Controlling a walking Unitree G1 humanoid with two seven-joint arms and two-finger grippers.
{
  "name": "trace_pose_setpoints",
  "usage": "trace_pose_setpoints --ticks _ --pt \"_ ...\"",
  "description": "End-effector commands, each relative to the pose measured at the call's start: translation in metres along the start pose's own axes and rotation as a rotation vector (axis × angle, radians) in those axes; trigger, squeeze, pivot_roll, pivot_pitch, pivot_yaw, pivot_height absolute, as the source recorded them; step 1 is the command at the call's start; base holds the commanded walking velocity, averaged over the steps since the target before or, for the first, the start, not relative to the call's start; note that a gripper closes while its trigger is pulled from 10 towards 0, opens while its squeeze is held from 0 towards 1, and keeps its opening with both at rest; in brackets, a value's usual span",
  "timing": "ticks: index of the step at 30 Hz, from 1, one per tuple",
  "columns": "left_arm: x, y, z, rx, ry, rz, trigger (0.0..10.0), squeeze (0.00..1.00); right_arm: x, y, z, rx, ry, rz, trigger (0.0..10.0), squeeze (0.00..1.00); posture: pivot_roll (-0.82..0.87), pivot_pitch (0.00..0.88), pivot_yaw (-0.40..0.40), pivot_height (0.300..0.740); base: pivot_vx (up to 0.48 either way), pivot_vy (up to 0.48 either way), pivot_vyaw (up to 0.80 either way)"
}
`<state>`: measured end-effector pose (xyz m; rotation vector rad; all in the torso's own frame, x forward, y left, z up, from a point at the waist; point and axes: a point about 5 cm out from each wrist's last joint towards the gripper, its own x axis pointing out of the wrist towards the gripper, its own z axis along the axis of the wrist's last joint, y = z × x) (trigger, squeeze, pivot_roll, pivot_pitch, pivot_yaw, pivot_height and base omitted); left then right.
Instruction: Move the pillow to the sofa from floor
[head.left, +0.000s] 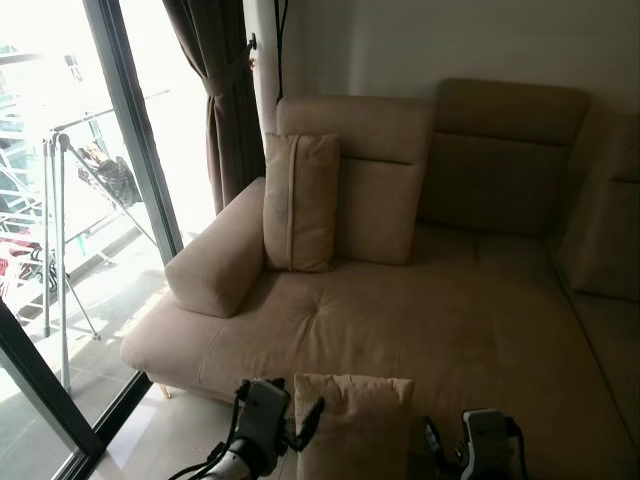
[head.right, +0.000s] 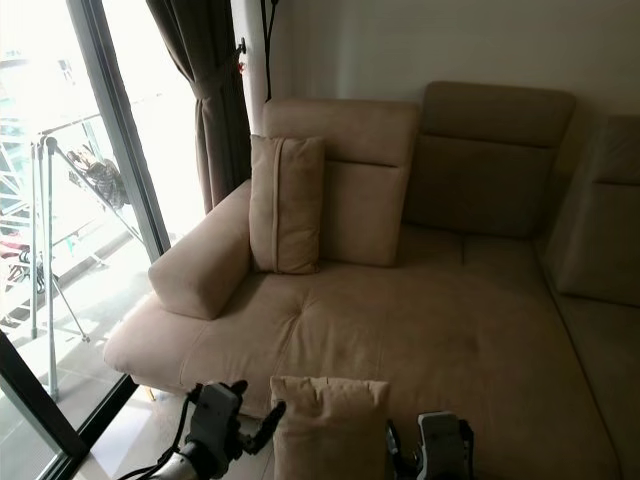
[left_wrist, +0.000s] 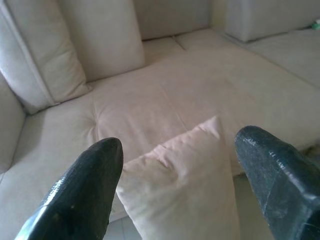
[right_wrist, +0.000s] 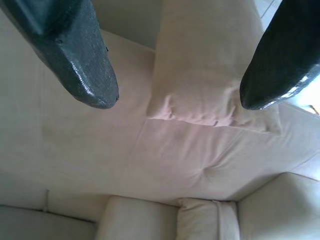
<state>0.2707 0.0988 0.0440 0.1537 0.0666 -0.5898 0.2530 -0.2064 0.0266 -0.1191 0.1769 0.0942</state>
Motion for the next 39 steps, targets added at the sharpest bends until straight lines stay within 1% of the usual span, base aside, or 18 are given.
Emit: trace_pose_setpoints --ticks 1,2,6,9,12,15,17,18,19,22,23,28,29,34,35,36,37,39 --pt "-0.002 -0.001 -0.005 0.037 0.022 -0.025 10.0 0.00 0.001 0.004 0.000 -0.008 -0.001 0.023 10.0 0.00 0.12 0.000 0.014 0.740 0.000 0.000 0.00" --pt "-0.004 -0.002 -0.008 0.053 0.034 -0.043 10.0 0.00 0.002 0.007 -0.001 -0.029 0.004 0.052 10.0 0.00 0.12 0.000 0.014 0.740 0.000 0.000 0.00" --pt "-0.005 -0.004 -0.010 0.054 0.038 -0.054 10.0 0.00 0.005 0.010 -0.002 -0.066 0.006 0.072 10.0 0.00 0.12 0.000 0.013 0.740 0.000 0.000 0.00" --pt "-0.003 -0.005 -0.009 0.017 0.024 -0.038 10.0 0.00 0.008 0.011 0.008 -0.110 -0.058 0.071 10.0 0.00 0.12 0.000 0.009 0.740 0.000 0.000 0.00" --pt "-0.003 -0.004 -0.009 0.005 0.022 -0.027 10.0 0.00 0.009 0.012 0.013 -0.123 -0.093 0.071 10.0 0.00 0.12 0.000 0.009 0.740 0.000 0.000 0.00" --pt "0.000 0.003 -0.009 -0.061 0.017 0.054 10.0 0.00 0.008 0.013 0.022 -0.128 -0.162 0.070 10.0 0.00 0.12 0.000 0.007 0.740 0.000 0.000 0.00" --pt "0.001 0.010 -0.009 -0.131 0.016 0.138 10.0 0.00 0.007 0.013 0.028 -0.134 -0.201 0.065 10.0 0.00 0.12 0.000 0.006 0.740 0.000 0.000 0.00" --pt "0.001 0.010 -0.009 -0.131 0.016 0.138 10.0 0.00 0.007 0.013 0.028 -0.134 -0.201 0.065 10.0 0.00 0.12 0.000 0.006 0.740 0.000 0.000 0.00" --pt "0.002 0.015 -0.009 -0.176 0.013 0.195 10.0 0.00 0.006 0.014 0.031 -0.131 -0.224 0.066 10.0 0.00 0.12 0.000 0.006 0.740 0.000 0.000 0.00" --pt "0.002 0.019 -0.007 -0.202 -0.001 0.241 10.0 0.00 0.005 0.015 0.033 -0.123 -0.246 0.067 10.0 0.00 0.12 0.000 0.004 0.740 0.000 0.000 0.00" --pt "0.003 0.022 -0.004 -0.224 -0.017 0.277 10.0 0.00 0.003 0.017 0.035 -0.121 -0.264 0.067 10.0 0.00 0.12 0.000 0.003 0.740 0.000 0.000 0.00" --pt "0.005 0.024 0.002 -0.255 -0.045 0.307 10.0 0.00 0.000 0.017 0.037 -0.125 -0.286 0.059 10.0 0.00 0.13 0.000 0.001 0.740 0.000 0.000 0.00" --pt "0.005 0.027 0.004 -0.281 -0.059 0.338 10.0 0.00 -0.002 0.015 0.039 -0.122 -0.306 0.036 10.0 0.00 0.13 0.000 0.000 0.740 0.000 0.000 0.00" --pt "0.002 0.031 0.007 -0.307 -0.072 0.369 10.0 0.00 -0.008 0.010 0.048 -0.117 -0.343 0.020 10.0 0.00 0.13 0.000 -0.003 0.740 0.000 0.000 0.00" --pt "-0.005 0.028 0.013 -0.253 -0.095 0.306 10.0 0.00 -0.017 0.008 0.051 -0.114 -0.356 0.048 10.0 0.00 0.13 0.000 -0.004 0.740 0.000 0.000 0.00" --pt "-0.005 0.028 0.013 -0.253 -0.095 0.306 10.0 0.00 -0.017 0.008 0.051 -0.114 -0.356 0.048 10.0 0.00 0.13 0.000 -0.004 0.740 0.000 0.000 0.00" --pt "-0.011 0.028 0.014 -0.210 -0.099 0.257 10.0 0.00 -0.023 0.007 0.051 -0.126 -0.353 0.090 10.0 0.00 0.13 0.000 -0.004 0.740 0.000 0.000 0.00" --pt "-0.013 0.030 0.015 -0.201 -0.100 0.248 10.0 0.00 -0.025 0.007 0.051 -0.136 -0.350 0.108 10.0 0.00 0.13 0.000 -0.003 0.740 0.000 0.000 0.00"
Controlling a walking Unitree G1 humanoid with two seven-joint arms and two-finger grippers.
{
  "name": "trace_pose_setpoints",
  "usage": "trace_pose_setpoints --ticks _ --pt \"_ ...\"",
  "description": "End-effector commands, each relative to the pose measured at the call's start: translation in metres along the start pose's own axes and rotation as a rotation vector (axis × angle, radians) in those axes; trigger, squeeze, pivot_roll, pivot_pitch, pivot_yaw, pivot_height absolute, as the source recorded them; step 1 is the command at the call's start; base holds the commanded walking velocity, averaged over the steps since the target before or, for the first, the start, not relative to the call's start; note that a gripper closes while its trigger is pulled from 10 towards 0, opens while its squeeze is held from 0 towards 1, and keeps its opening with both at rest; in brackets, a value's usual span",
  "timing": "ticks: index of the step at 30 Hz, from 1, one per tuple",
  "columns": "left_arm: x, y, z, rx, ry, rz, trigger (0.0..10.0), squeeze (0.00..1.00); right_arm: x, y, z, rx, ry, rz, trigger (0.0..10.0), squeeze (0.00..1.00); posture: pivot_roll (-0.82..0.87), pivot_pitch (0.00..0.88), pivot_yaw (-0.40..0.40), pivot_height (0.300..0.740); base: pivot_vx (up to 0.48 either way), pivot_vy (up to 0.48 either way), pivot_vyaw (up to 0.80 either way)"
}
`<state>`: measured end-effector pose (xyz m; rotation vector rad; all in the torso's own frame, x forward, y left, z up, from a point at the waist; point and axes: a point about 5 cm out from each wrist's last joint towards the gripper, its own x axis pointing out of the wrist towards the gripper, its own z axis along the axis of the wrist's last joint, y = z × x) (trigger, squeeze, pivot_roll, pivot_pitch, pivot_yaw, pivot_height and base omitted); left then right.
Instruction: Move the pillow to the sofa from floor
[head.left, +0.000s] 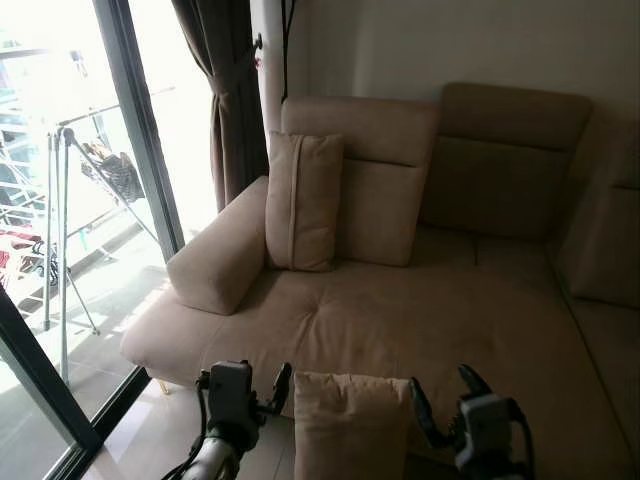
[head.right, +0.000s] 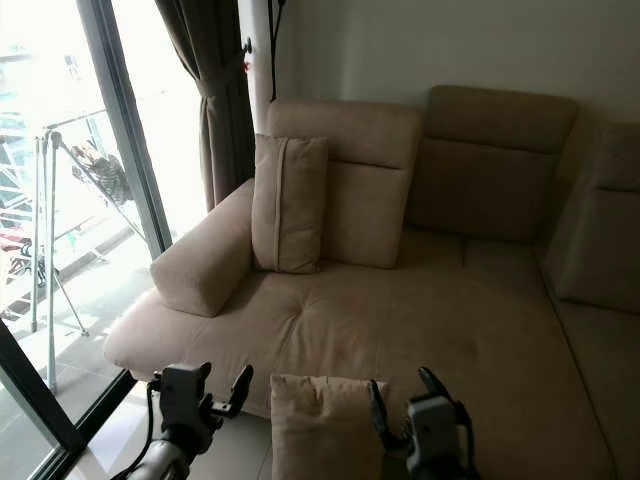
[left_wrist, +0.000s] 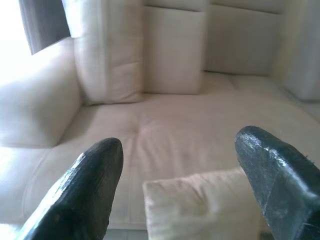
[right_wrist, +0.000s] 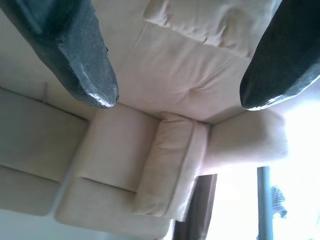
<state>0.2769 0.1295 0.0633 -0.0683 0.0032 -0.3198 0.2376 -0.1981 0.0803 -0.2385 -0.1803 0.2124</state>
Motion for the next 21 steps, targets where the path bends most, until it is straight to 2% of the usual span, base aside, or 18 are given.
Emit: trace_pose_setpoints --ticks 1,9,16,21 --pt "-0.001 0.000 0.001 0.012 0.007 -0.026 10.0 0.00 -0.002 0.003 0.000 0.009 0.006 0.035 10.0 0.00 0.13 0.000 -0.003 0.740 0.000 0.000 0.00" --pt "0.004 0.002 0.004 0.002 -0.002 -0.004 10.0 0.00 0.002 0.001 -0.002 0.009 0.016 0.027 10.0 0.00 0.13 0.000 -0.009 0.740 0.000 0.000 0.00" --pt "0.001 -0.018 0.003 -0.008 0.001 -0.034 10.0 0.00 0.004 0.011 -0.002 0.047 0.028 0.020 10.0 0.00 0.13 0.000 -0.013 0.740 0.000 0.000 0.00" --pt "0.001 -0.021 0.003 -0.010 0.003 -0.048 10.0 0.00 0.003 0.014 -0.004 0.058 0.037 0.023 10.0 0.00 0.13 0.000 -0.012 0.740 0.000 0.000 0.00"
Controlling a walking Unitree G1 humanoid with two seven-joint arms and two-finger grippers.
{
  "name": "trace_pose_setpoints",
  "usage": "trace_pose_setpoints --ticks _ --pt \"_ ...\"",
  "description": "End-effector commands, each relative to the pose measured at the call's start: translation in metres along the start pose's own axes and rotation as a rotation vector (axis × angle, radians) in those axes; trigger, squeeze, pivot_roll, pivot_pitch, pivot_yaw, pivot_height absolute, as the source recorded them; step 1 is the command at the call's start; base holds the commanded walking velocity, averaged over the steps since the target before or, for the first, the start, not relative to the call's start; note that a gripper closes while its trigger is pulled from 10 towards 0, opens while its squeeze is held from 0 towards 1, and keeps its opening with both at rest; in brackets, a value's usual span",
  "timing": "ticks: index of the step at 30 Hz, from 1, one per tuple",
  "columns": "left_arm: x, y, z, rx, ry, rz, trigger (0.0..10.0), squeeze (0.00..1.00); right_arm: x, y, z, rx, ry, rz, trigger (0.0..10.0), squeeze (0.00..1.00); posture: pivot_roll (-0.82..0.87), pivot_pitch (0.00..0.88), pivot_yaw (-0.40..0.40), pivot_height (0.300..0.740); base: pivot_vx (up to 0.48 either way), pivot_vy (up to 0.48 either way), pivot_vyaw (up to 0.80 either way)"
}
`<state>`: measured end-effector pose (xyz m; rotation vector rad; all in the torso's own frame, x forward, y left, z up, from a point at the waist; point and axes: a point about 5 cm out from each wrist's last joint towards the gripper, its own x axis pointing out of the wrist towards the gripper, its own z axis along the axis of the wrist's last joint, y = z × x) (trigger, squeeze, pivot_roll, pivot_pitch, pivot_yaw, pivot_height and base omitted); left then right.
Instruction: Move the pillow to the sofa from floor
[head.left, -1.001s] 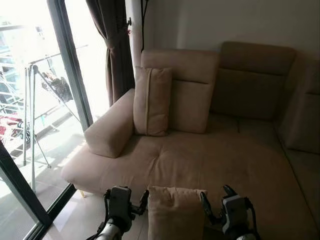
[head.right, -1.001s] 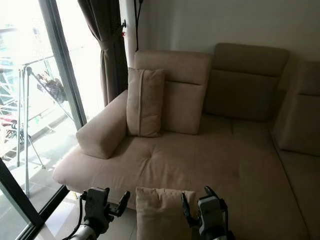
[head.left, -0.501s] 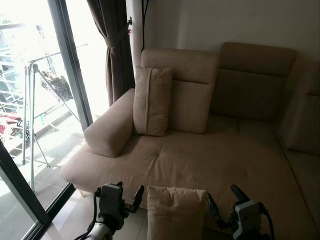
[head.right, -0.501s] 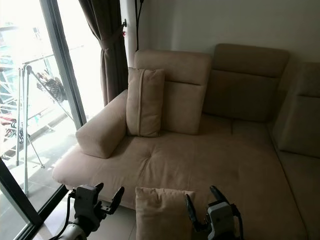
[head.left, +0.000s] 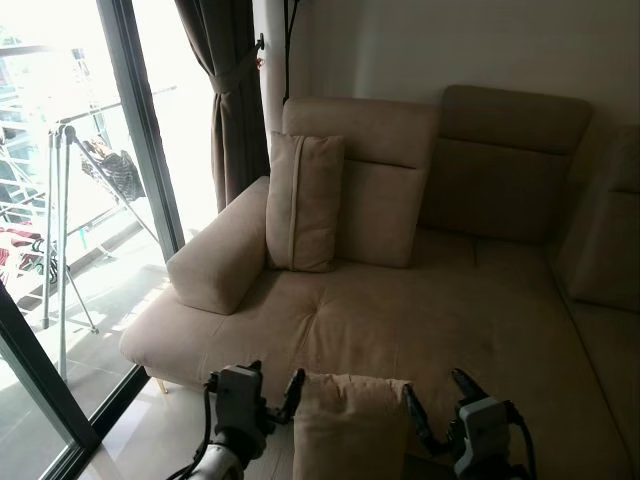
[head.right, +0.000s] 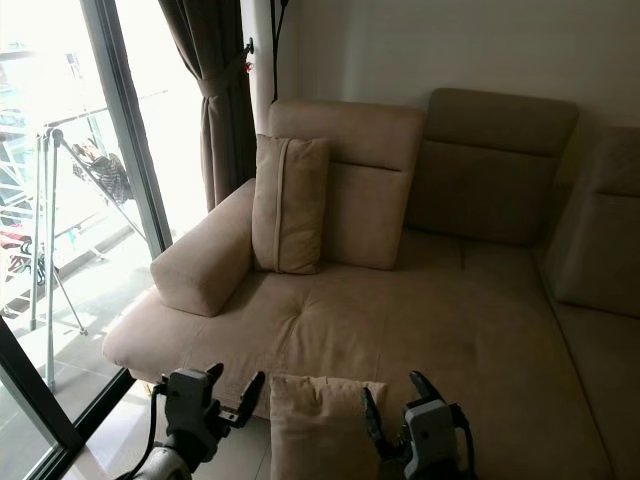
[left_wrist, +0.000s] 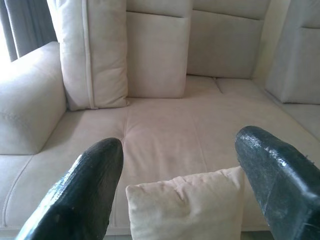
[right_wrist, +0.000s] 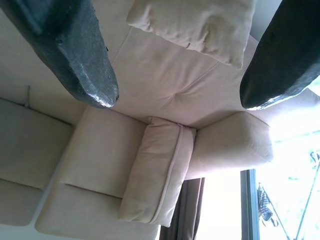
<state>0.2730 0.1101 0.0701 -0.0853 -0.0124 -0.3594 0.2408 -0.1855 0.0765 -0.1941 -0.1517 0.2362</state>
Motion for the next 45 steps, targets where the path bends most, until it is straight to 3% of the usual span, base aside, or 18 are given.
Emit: trace_pose_setpoints --ticks 1,30,45 --pt "-0.0018 -0.0013 -0.0028 0.004 0.019 -0.008 10.0 0.00 -0.0022 0.0015 -0.0024 0.009 0.016 0.000 10.0 0.00 0.13 0.000 -0.012 0.740 0.000 0.000 0.00" --pt "-0.0002 -0.0051 -0.0017 0.017 0.024 -0.034 10.0 0.00 -0.0008 -0.0004 -0.0042 0.004 0.027 -0.016 10.0 0.00 0.11 0.000 -0.003 0.740 0.000 0.000 0.00" --pt "0.0010 -0.0057 -0.0012 0.021 0.024 -0.038 10.0 0.00 0.0007 -0.0007 -0.0038 0.003 0.026 -0.018 10.0 0.00 0.11 0.000 -0.003 0.740 0.197 0.000 0.00"
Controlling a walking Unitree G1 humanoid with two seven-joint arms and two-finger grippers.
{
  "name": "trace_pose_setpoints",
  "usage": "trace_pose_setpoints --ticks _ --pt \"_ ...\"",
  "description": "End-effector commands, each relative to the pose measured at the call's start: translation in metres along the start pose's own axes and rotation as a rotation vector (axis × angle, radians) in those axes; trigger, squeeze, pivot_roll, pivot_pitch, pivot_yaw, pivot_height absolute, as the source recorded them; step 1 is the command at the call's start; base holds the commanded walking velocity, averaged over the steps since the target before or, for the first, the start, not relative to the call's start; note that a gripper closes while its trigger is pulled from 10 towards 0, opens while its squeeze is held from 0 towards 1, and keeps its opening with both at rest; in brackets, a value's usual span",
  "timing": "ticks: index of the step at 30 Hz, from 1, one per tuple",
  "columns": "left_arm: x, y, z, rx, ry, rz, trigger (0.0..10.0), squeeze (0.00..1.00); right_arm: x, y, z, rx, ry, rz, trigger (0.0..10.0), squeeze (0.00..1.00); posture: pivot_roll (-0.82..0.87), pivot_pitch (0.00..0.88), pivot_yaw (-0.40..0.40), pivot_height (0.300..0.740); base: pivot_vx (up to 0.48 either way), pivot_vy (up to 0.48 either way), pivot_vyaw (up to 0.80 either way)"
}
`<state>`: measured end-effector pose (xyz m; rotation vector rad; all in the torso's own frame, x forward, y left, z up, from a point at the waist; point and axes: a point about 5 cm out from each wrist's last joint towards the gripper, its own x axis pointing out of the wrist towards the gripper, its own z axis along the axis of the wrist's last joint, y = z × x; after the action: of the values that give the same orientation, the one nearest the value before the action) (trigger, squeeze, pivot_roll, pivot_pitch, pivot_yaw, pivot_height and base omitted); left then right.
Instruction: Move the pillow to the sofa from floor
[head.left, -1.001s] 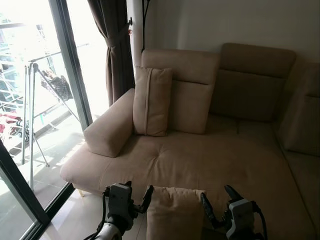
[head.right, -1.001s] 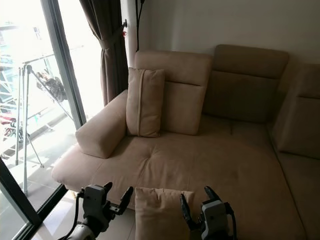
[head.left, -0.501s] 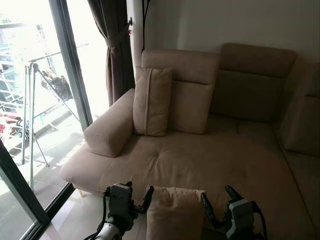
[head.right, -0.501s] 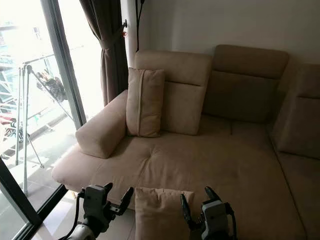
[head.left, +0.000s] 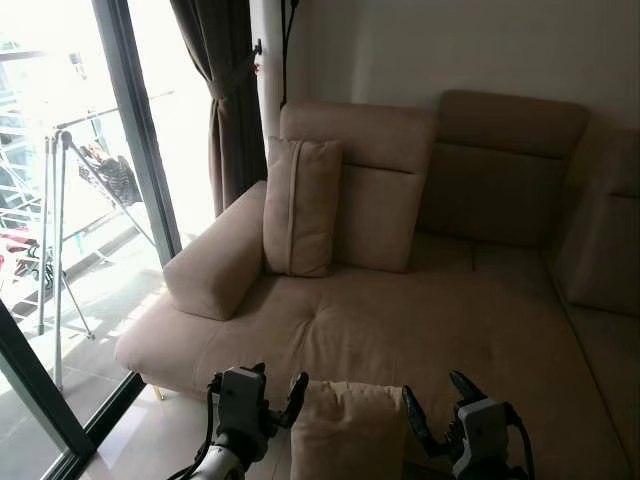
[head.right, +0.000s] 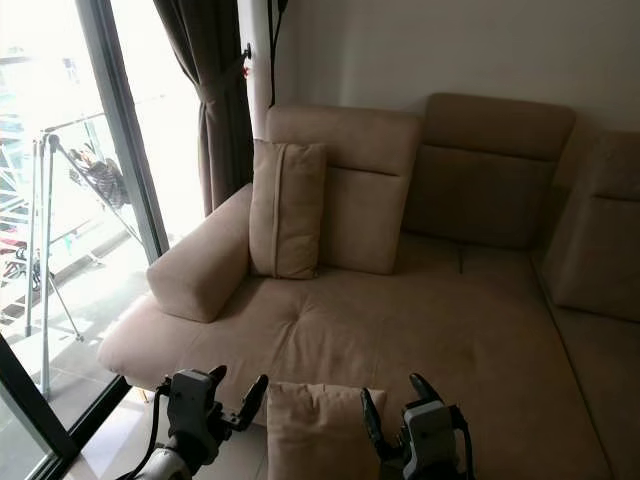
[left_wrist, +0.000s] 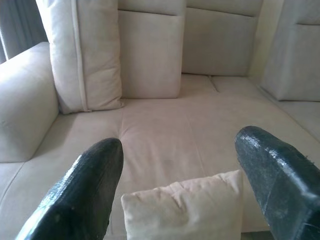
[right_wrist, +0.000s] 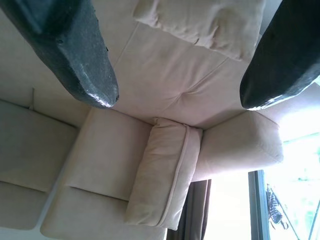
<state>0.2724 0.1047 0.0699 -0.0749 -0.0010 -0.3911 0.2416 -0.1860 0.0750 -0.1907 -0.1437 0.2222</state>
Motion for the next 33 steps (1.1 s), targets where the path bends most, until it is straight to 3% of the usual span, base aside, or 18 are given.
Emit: trace_pose_setpoints --ticks 1,28,33 --pt "-0.0002 -0.0005 -0.0005 0.014 0.010 -0.007 10.0 0.00 0.0003 -0.0004 -0.0022 0.000 0.017 -0.005 10.0 0.00 0.11 0.000 -0.003 0.740 0.255 0.000 0.00" --pt "0.0002 -0.0013 -0.0005 0.015 0.012 -0.010 10.0 0.00 0.0012 0.0013 -0.0048 0.008 0.020 -0.009 10.0 0.00 0.11 0.000 0.001 0.740 0.257 0.000 0.00" --pt "-0.0003 -0.0009 -0.0008 0.016 0.015 -0.010 10.0 0.00 0.0005 0.0020 -0.0043 0.009 0.019 -0.009 10.0 0.00 0.12 0.000 -0.001 0.740 0.000 0.000 0.00"
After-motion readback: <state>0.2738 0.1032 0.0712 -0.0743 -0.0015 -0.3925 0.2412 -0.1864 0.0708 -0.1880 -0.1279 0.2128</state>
